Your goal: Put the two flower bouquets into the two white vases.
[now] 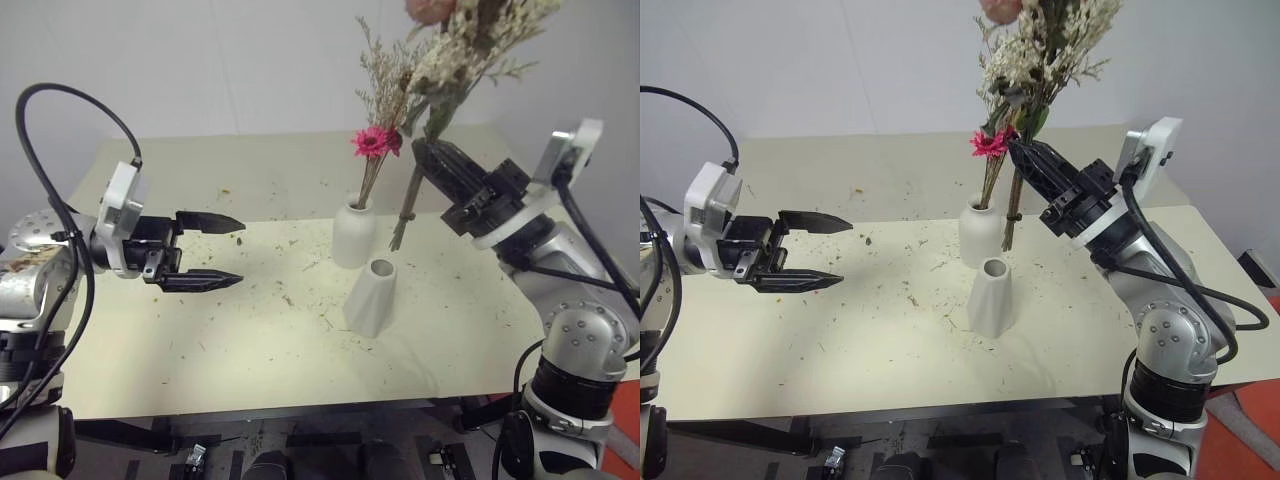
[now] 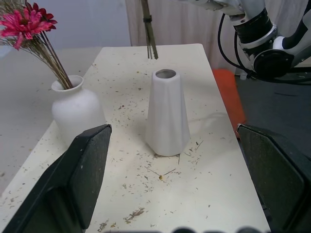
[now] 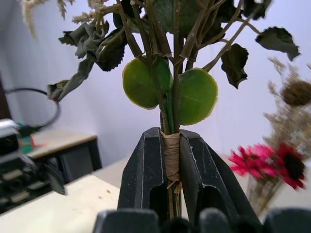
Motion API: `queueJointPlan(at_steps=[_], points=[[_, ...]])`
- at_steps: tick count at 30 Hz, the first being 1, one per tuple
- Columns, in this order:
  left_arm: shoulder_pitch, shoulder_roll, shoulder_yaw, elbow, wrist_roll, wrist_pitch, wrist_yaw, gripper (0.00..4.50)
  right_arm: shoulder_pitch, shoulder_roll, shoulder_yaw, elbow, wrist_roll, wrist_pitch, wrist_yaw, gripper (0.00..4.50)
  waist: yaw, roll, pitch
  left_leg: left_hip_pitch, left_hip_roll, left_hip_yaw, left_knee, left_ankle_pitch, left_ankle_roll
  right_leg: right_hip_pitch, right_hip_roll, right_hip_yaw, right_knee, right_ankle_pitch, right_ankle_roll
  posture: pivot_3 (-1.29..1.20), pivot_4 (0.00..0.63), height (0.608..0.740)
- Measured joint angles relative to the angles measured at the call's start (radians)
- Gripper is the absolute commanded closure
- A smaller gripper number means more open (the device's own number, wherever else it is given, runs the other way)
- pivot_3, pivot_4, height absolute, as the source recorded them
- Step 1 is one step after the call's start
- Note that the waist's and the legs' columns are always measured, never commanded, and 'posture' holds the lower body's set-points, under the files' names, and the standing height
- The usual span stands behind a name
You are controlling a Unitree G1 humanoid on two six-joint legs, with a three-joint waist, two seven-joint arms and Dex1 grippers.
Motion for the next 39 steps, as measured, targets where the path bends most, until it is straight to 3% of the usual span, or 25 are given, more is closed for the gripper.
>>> queueJointPlan(at_steps=[7, 21, 39], points=[[0.002, 0.000, 0.009, 0.004, -0.003, 0.017, 0.002, 0.00, 0.037, -0.026, 0.016, -0.001, 0.112, 0.020, -0.017, 4.28, 0.000, 0.000, 0.000, 0.000, 0.000, 0.000, 0.000, 0.000, 0.000, 0.000, 0.000, 0.000, 0.000, 0.000, 0.000, 0.00, 0.150, 0.740], [0.012, 0.000, 0.013, -0.004, -0.004, 0.019, 0.006, 0.00, 0.118, -0.042, 0.085, 0.024, 0.080, -0.041, 0.036, 4.28, -0.001, 0.000, 0.000, 0.001, 0.000, 0.000, 0.000, 0.000, 0.000, 0.001, 0.000, 0.000, -0.001, 0.000, 0.000, 0.00, 0.150, 0.740], [0.011, -0.001, 0.012, -0.002, -0.003, 0.019, 0.002, 0.00, 0.080, -0.046, 0.087, 0.073, 0.068, -0.051, 0.035, 4.28, 0.000, 0.000, 0.000, 0.002, 0.000, 0.000, 0.000, 0.000, 0.000, 0.001, 0.000, 0.000, -0.002, 0.000, 0.000, 0.00, 0.150, 0.740]])
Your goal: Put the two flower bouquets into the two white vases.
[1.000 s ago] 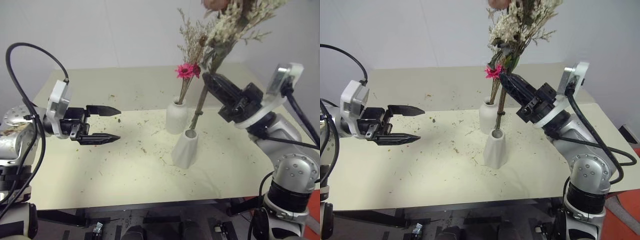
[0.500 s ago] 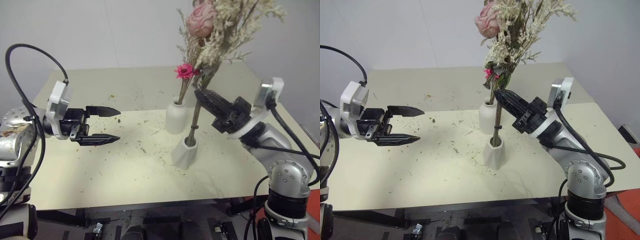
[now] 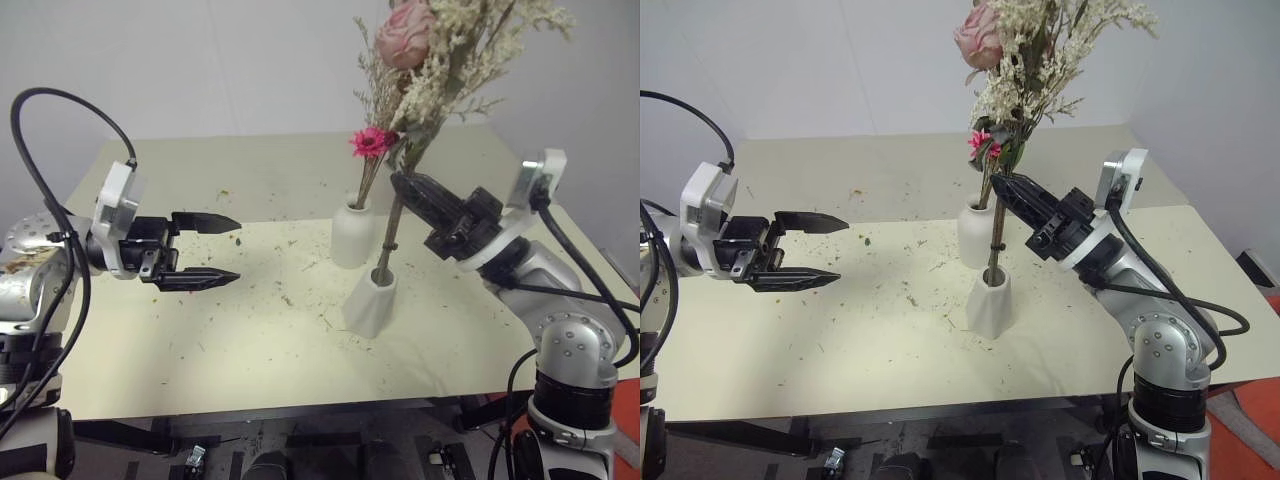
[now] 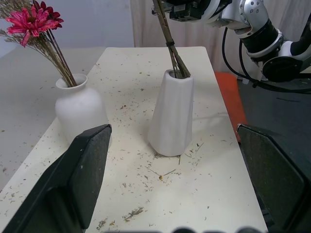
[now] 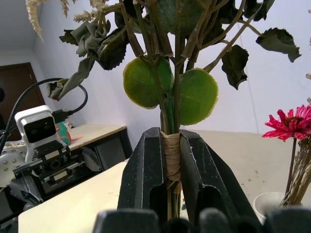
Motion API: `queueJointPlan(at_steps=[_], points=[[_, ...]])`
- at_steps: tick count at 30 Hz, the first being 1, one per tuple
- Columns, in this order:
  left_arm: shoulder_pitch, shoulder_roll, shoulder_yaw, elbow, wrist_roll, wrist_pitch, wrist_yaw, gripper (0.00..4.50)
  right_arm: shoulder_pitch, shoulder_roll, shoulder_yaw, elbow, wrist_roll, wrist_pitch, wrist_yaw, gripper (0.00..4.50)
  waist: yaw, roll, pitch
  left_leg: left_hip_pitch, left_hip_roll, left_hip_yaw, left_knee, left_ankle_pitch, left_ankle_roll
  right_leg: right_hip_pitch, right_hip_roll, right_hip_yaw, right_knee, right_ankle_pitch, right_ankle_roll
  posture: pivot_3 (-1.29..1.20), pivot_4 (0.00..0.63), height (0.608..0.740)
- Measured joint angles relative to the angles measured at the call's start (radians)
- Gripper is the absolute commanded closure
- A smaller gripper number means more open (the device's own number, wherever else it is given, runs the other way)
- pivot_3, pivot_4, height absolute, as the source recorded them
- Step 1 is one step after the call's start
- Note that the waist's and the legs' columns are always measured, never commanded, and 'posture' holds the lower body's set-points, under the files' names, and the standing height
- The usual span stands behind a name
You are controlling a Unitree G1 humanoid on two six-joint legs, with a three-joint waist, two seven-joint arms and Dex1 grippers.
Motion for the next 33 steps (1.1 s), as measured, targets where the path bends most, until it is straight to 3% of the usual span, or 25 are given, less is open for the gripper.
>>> queueJointPlan(at_steps=[14, 33], points=[[-0.009, -0.011, -0.004, 0.008, 0.002, 0.000, -0.004, 0.00, -0.072, -0.004, 0.000, 0.055, -0.018, -0.021, 0.003, 4.28, 0.000, 0.000, 0.000, -0.001, 0.000, 0.000, 0.000, 0.000, 0.000, 0.000, 0.000, 0.000, 0.000, 0.000, 0.000, 0.00, 0.150, 0.740], [-0.009, -0.015, -0.005, 0.008, 0.003, 0.006, -0.002, 0.00, -0.021, -0.009, 0.031, 0.054, -0.057, -0.023, 0.023, 4.28, 0.000, 0.000, 0.000, -0.001, 0.000, 0.000, 0.000, 0.000, 0.000, 0.000, 0.000, 0.000, 0.000, 0.000, 0.000, 0.00, 0.150, 0.740]])
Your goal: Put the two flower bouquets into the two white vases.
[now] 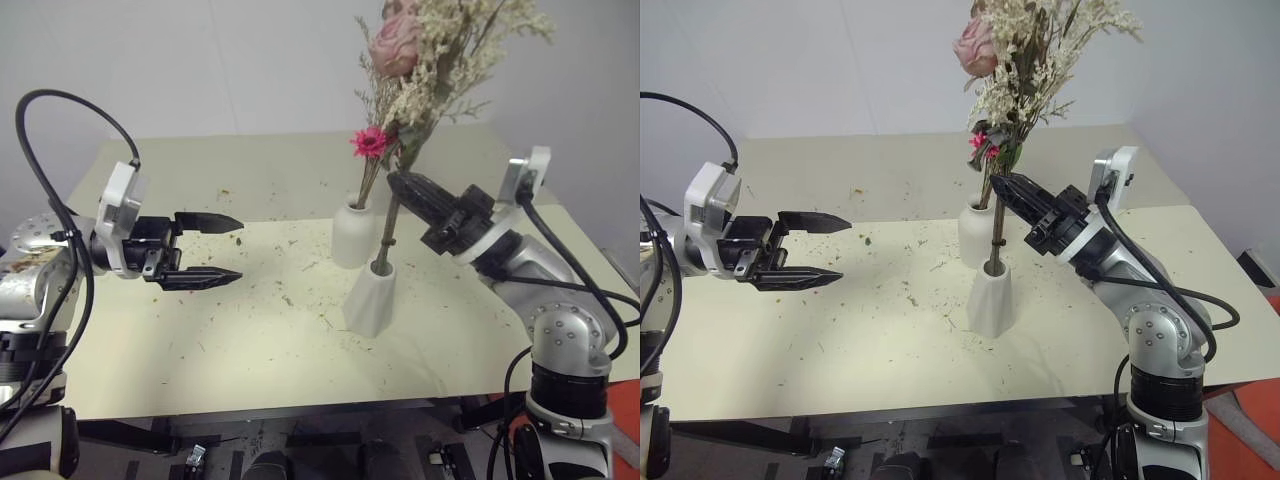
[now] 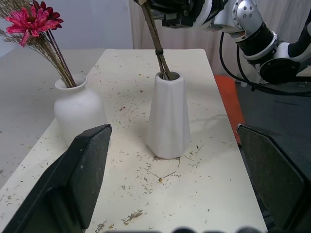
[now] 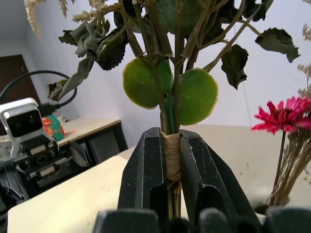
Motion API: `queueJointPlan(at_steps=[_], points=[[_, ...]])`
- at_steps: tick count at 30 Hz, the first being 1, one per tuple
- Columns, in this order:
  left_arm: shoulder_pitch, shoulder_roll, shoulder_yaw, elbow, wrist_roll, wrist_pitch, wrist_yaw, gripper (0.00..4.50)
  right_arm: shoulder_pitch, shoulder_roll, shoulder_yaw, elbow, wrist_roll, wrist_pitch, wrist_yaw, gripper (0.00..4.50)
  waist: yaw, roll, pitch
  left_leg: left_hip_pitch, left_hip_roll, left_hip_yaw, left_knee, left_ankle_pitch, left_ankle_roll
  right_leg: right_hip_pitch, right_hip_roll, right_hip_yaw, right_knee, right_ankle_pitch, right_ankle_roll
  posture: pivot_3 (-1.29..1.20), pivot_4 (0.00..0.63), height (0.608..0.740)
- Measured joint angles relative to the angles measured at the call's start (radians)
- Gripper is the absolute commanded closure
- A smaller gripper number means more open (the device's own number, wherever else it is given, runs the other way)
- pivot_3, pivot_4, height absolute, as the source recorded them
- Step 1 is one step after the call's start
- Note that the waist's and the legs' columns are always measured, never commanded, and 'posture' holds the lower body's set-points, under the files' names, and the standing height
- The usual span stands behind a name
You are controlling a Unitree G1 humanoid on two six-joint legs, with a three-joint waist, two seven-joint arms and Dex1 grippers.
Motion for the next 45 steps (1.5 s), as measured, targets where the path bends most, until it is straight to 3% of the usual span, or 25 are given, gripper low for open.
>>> queueJointPlan(at_steps=[34, 45], points=[[0.003, 0.002, -0.003, -0.003, 0.000, 0.012, 0.002, 0.00, 0.119, 0.033, 0.046, -0.025, -0.097, -0.021, 0.016, 4.28, 0.000, 0.000, 0.000, 0.000, 0.000, 0.000, 0.000, 0.000, 0.000, 0.000, 0.000, 0.000, 0.000, 0.000, 0.000, 0.00, 0.150, 0.740], [0.004, 0.002, -0.003, -0.004, 0.000, 0.012, 0.007, 0.00, 0.165, 0.027, 0.045, -0.041, -0.101, -0.040, 0.051, 0.58, 0.001, 0.000, 0.000, 0.000, 0.000, 0.000, 0.000, 0.000, 0.000, 0.000, 0.000, 0.000, 0.000, 0.000, 0.000, 0.00, 0.150, 0.740]])
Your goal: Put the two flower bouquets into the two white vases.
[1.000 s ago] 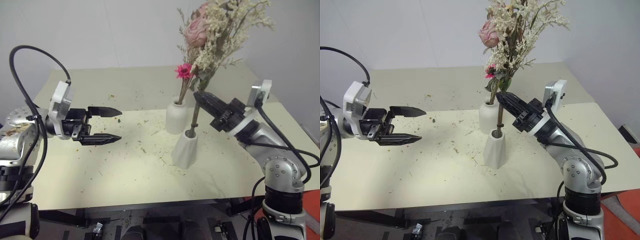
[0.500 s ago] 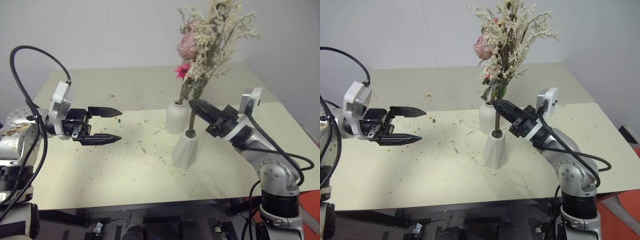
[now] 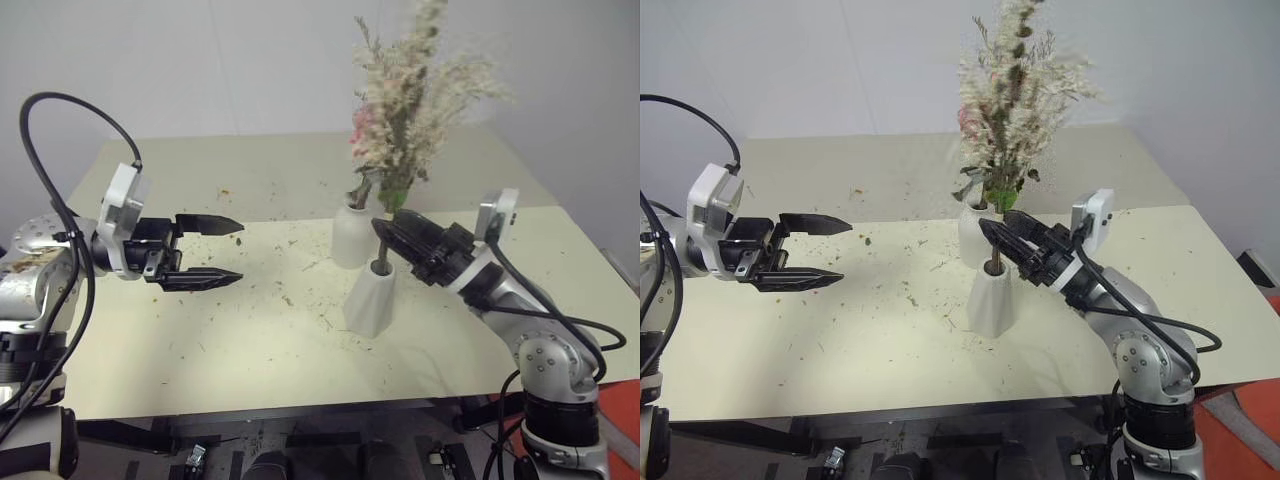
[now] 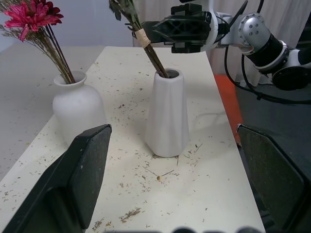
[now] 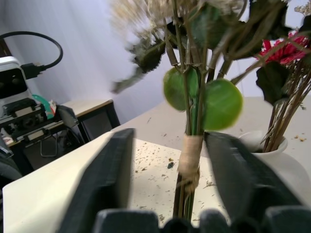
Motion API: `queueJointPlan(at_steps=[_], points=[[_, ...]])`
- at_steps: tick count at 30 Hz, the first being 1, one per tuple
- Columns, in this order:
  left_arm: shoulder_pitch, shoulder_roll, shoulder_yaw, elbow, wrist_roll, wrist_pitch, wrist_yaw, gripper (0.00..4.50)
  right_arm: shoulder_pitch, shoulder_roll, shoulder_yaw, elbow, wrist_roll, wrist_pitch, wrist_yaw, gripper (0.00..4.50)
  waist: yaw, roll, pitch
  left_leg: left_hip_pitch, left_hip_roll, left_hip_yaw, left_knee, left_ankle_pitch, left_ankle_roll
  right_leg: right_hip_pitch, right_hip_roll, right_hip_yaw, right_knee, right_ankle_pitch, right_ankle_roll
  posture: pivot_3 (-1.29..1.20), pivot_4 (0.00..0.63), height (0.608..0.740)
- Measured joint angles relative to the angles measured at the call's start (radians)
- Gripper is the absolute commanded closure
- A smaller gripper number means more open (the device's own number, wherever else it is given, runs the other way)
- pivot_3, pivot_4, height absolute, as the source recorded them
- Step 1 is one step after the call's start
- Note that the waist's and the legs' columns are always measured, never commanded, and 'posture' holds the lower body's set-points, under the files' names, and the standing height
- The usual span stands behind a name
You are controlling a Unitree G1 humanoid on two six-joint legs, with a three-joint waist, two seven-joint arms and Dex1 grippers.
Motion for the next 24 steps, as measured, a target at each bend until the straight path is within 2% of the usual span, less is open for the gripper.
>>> queueJointPlan(at_steps=[2, 13, 20, 24], points=[[0.000, 0.000, 0.000, 0.000, 0.000, 0.000, 0.000, 0.00, 0.019, -0.014, -0.002, -0.013, -0.001, -0.006, 0.018, 0.02, 0.000, 0.000, 0.000, 0.000, 0.000, 0.000, 0.000, 0.000, 0.000, 0.000, 0.000, 0.000, 0.000, 0.000, 0.000, 0.00, 0.150, 0.740], [0.000, -0.001, -0.001, 0.001, 0.001, -0.001, 0.001, 0.00, 0.058, -0.057, -0.013, -0.031, 0.014, 0.000, 0.043, 0.02, 0.000, 0.000, 0.000, 0.001, 0.000, 0.000, 0.000, 0.000, 0.000, 0.000, 0.000, 0.000, -0.001, 0.000, 0.000, 0.00, 0.150, 0.740], [-0.001, -0.004, -0.007, 0.000, 0.001, -0.001, 0.002, 0.00, -0.078, -0.098, -0.006, 0.116, 0.064, 0.094, 0.092, 0.02, 0.000, 0.000, 0.000, 0.001, 0.000, 0.000, 0.000, 0.000, 0.000, 0.000, 0.000, 0.000, -0.001, 0.000, 0.000, 0.00, 0.150, 0.740], [0.000, -0.004, -0.006, -0.002, 0.001, -0.001, 0.007, 0.00, -0.150, -0.135, 0.000, 0.184, 0.092, 0.148, 0.172, 0.02, 0.000, 0.000, 0.000, 0.000, 0.000, 0.000, 0.000, 0.000, 0.000, 0.000, 0.000, 0.000, 0.000, 0.000, 0.000, 0.00, 0.150, 0.740]])
